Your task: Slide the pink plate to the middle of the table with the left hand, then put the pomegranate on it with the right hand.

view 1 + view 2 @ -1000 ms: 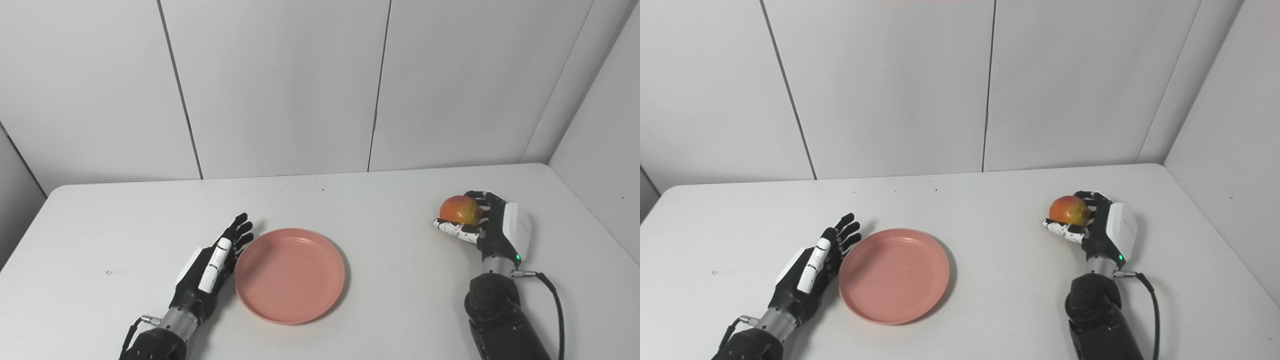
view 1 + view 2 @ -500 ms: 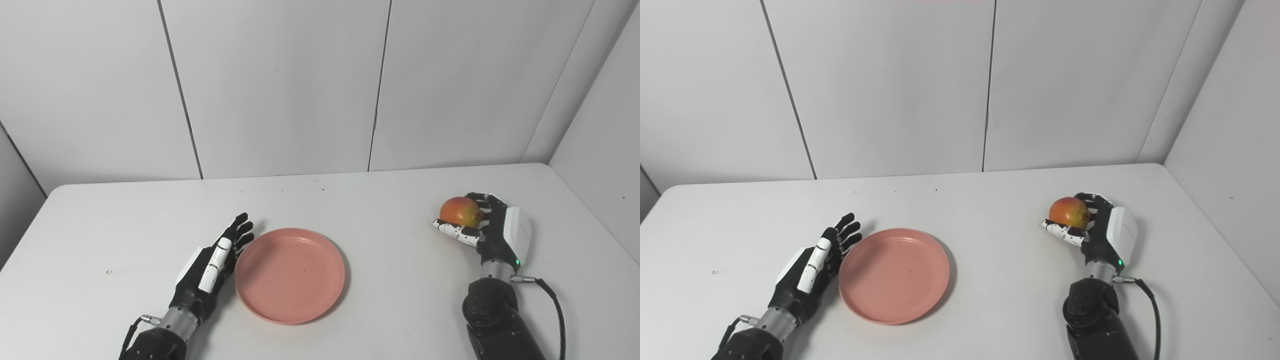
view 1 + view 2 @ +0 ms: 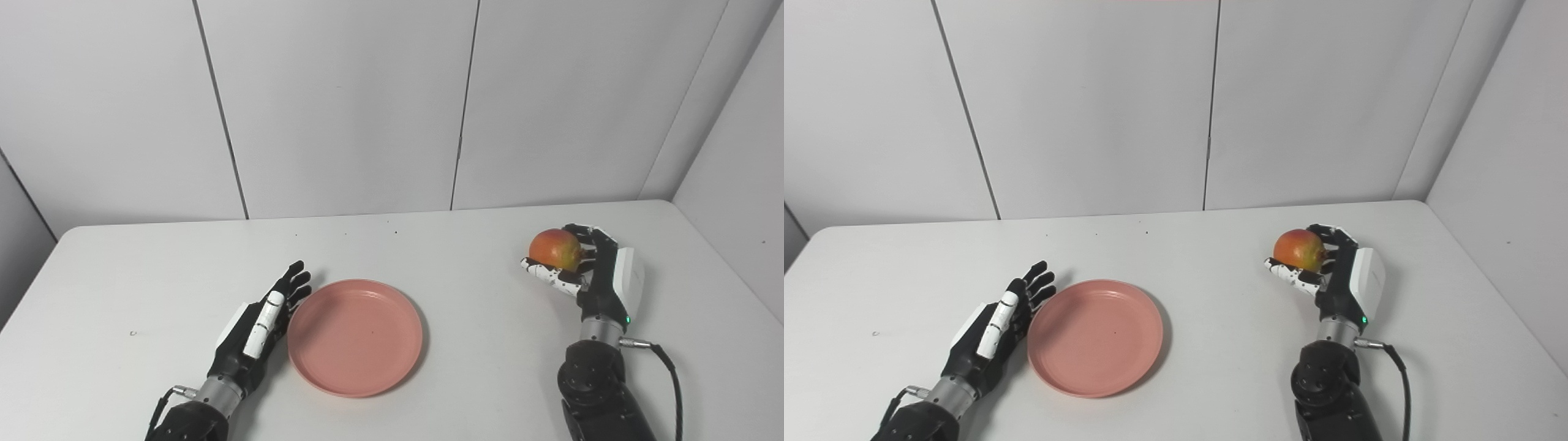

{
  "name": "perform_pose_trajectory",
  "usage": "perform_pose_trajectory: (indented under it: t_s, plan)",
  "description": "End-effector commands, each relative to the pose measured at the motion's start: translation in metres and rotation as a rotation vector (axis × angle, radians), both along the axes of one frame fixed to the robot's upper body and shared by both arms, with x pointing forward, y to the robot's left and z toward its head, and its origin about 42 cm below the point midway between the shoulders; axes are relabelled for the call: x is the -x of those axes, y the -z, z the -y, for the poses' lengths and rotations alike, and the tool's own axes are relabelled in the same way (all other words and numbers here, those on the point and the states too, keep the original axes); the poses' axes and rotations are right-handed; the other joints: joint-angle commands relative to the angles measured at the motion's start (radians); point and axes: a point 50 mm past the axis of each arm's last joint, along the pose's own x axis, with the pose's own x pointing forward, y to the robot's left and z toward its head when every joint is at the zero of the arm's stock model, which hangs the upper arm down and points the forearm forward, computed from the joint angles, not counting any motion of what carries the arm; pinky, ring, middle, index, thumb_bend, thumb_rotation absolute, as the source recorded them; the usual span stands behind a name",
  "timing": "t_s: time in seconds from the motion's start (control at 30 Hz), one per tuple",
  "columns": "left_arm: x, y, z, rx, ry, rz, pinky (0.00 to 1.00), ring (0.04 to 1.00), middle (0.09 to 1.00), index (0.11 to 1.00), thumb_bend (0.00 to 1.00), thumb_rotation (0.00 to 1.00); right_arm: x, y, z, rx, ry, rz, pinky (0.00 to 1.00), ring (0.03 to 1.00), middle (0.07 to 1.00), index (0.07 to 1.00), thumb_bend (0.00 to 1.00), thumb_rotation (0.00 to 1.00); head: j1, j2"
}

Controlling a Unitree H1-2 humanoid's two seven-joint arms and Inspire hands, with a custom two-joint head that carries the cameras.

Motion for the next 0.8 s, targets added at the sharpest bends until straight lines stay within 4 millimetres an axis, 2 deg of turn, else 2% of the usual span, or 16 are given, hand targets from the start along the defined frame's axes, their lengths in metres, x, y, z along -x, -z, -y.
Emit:
perform_pose_trajectory:
  t_s: [0.0,0.6,0.77]
  plan:
    - [-0.003,-0.007,0.000,-0.019,0.013,0.025,0.93,0.953,0.967,0.969,0.56,1.00,-0.004,-0.025,-0.007,0.025,-0.040,0.127,0.38,0.415,0.503,0.519,0.51,0.00,0.002,0.002]
    - [-0.002,-0.010,0.002,-0.029,0.015,0.029,0.93,0.944,0.959,0.963,0.56,1.00,0.002,-0.018,-0.039,0.018,-0.150,0.120,0.39,0.418,0.491,0.526,0.51,0.00,0.006,0.011]
    - [-0.002,-0.010,0.002,-0.035,0.019,0.030,0.93,0.944,0.959,0.964,0.55,1.00,0.004,-0.017,-0.046,0.018,-0.178,0.124,0.35,0.404,0.492,0.530,0.51,0.00,0.005,0.013]
